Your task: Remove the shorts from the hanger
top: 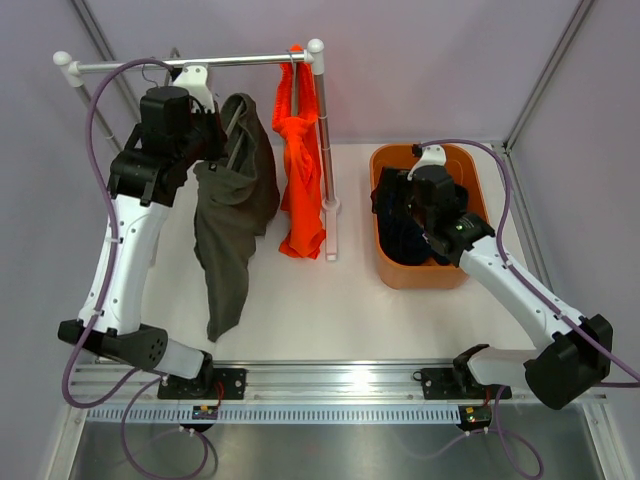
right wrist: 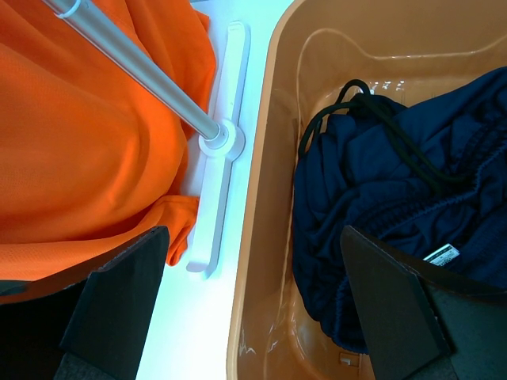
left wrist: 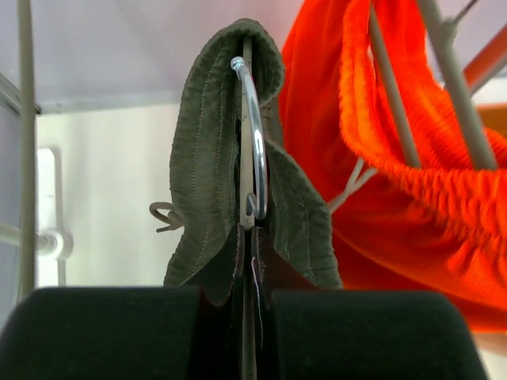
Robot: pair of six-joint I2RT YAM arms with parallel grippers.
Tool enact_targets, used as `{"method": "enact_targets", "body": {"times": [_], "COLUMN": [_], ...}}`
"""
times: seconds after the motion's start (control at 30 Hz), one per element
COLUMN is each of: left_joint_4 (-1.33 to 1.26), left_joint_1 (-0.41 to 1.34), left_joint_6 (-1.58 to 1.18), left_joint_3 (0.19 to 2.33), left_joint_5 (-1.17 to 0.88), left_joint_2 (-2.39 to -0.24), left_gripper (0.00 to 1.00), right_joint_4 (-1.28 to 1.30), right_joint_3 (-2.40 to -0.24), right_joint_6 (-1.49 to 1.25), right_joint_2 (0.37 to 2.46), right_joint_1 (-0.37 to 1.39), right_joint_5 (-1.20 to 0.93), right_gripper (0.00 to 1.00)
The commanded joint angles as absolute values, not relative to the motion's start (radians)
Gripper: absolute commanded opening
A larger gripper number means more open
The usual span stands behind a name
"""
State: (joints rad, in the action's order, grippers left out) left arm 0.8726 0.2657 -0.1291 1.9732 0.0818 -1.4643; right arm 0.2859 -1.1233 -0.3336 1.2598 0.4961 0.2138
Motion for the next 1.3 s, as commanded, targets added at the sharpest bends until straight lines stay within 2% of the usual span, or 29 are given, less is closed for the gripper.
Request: {"method": "enact_targets", "body": {"times": [0.0, 0.33, 0.77, 1.07, 1.27], "left_joint_4": [0.766, 0.821, 0.929, 1.003, 1.043], "left_joint_1": [0.262, 0.337, 0.531, 0.534, 0.534], "left_joint_6": [-0.158, -0.219, -0.275, -0.224, -0.203], "left_joint_3": [1.918, 1.654, 1.344, 1.310, 1.258], "left_joint_5": [0.031, 0.049, 0.172, -0.038, -0.078], "left_joint_2": [-1.349, -1.100, -0.871, -0.761, -0.724], "left_gripper": [0.00, 0.00, 0.00, 0.00, 0.00], "right_joint_4": [0.276, 0.340, 0.445, 0.517, 0.548], "right_joint_3": [-1.169, -1.252, -1.453, -1.594, -1.684], "right_joint_6": [-0.318, -0.304, -0.302, -0.295, -0.310], "right_joint_2": [1.247, 1.201, 1.298, 1.453, 1.549], "right_joint_1": [0.495, 0.515, 0.797, 1.003, 1.106], "right_joint_5": [0.184, 0.023, 0.069, 0.170, 0.258], "right_gripper": [0.99, 0.99, 0.99, 0.99, 0.95]}}
